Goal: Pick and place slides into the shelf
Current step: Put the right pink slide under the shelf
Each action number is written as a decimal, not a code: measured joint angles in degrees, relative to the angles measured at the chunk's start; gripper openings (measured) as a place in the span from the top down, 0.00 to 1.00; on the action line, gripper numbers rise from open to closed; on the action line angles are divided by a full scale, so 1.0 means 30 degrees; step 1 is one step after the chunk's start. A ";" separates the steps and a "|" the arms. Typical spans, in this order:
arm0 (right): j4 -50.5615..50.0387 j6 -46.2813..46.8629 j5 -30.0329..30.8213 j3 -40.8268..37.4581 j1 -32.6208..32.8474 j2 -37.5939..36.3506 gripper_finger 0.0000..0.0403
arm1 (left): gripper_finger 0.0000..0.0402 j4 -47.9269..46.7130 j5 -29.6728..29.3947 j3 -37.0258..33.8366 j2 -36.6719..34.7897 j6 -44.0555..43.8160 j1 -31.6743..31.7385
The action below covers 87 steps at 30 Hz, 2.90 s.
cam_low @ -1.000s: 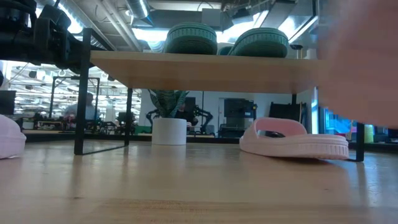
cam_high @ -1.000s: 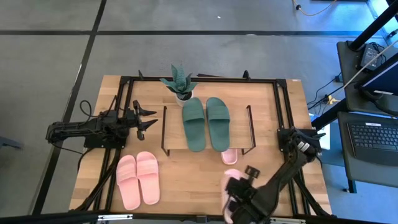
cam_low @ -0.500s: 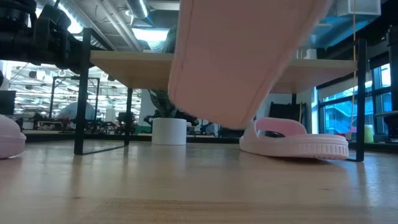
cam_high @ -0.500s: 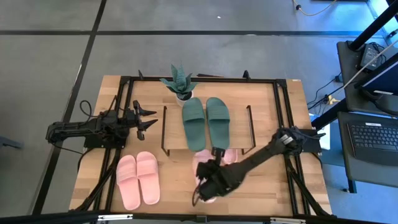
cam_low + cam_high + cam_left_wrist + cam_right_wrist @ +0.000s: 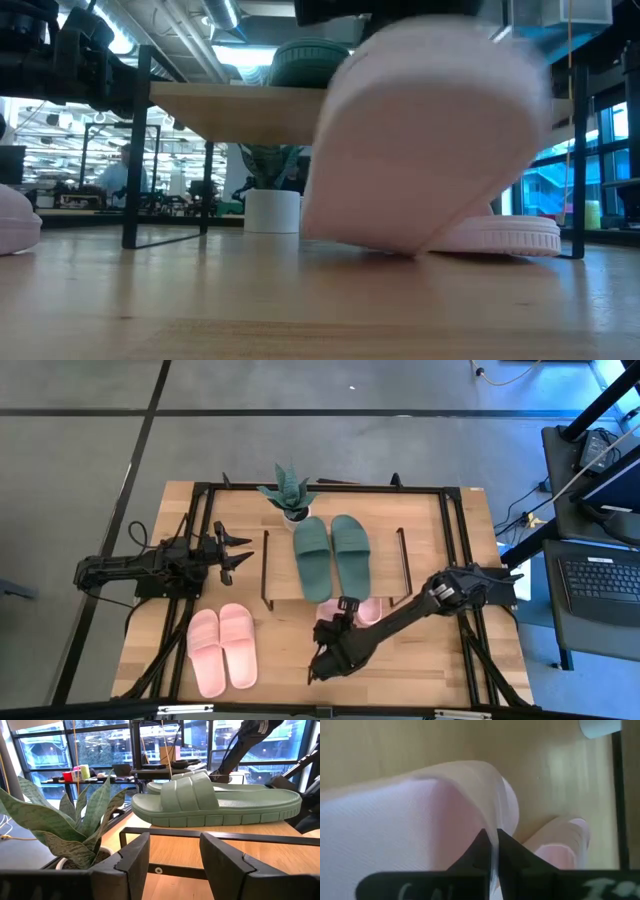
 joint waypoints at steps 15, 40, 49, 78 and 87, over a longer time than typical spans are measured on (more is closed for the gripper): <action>-0.0237 0.0524 -0.0053 0.0007 0.0087 0.0199 0.87 | 0.59 -0.0010 0.0168 -0.0002 -0.0007 -0.0117 0.0002; -0.0036 0.0088 -0.1050 0.0007 0.0255 0.0199 0.84 | 0.59 -0.0017 0.0168 0.0000 -0.0004 -0.0124 0.0002; 0.0161 0.0436 -0.1304 0.0007 0.0255 0.0220 0.84 | 0.59 -0.0017 0.0164 -0.0004 0.0000 -0.0124 0.0000; 0.0087 0.0999 -0.3330 0.1394 0.0431 -0.0202 0.45 | 0.59 -0.0017 0.0164 0.0000 -0.0004 -0.0124 0.0004; 0.1704 0.0525 -0.9014 0.4649 0.1039 -0.0289 0.45 | 0.59 -0.0017 0.0160 -0.0004 -0.0002 -0.0119 0.0002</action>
